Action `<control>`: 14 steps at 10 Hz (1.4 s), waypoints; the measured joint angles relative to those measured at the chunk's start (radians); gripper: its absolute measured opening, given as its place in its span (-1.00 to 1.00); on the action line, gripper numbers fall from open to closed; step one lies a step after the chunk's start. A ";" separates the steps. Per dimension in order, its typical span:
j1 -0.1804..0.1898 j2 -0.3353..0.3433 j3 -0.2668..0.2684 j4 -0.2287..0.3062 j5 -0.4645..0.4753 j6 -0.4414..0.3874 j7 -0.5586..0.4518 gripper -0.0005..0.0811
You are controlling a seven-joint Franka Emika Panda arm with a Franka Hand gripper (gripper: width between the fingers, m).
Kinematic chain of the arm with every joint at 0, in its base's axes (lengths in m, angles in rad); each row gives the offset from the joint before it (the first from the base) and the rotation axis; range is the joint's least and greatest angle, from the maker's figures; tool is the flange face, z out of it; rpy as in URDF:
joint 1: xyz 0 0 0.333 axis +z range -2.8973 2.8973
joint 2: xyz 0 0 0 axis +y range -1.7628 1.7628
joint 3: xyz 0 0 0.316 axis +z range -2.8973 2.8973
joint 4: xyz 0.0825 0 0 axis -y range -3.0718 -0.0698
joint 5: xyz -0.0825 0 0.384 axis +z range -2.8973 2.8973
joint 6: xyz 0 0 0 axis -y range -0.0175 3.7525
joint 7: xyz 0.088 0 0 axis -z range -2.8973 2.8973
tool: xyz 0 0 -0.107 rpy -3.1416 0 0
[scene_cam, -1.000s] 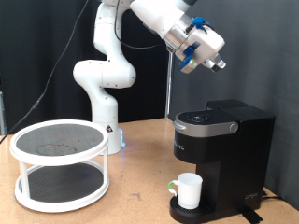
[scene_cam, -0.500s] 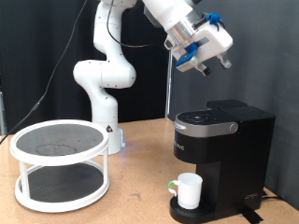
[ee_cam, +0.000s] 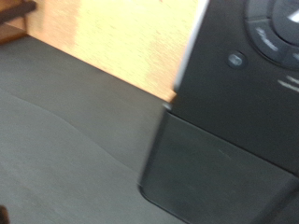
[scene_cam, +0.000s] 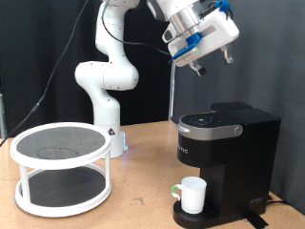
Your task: Make a cup of coffee with the keurig machine
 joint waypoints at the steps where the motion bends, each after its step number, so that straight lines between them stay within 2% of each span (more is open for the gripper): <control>1: 0.000 -0.005 -0.004 0.000 0.002 -0.035 0.025 0.81; 3: -0.001 -0.008 -0.028 0.000 0.027 -0.109 0.121 0.81; 6: -0.022 -0.008 -0.064 -0.014 0.069 -0.180 0.347 0.81; 9: -0.028 -0.013 -0.101 -0.039 0.129 -0.210 0.400 0.81; 10: -0.028 -0.012 -0.099 -0.039 0.116 -0.209 0.390 0.81; 11: -0.030 -0.010 -0.087 -0.030 0.017 -0.210 0.388 0.81; 13: -0.034 0.010 -0.045 0.023 -0.179 -0.255 0.454 0.81; 14: -0.035 0.023 -0.028 0.051 -0.217 -0.238 0.495 0.81</control>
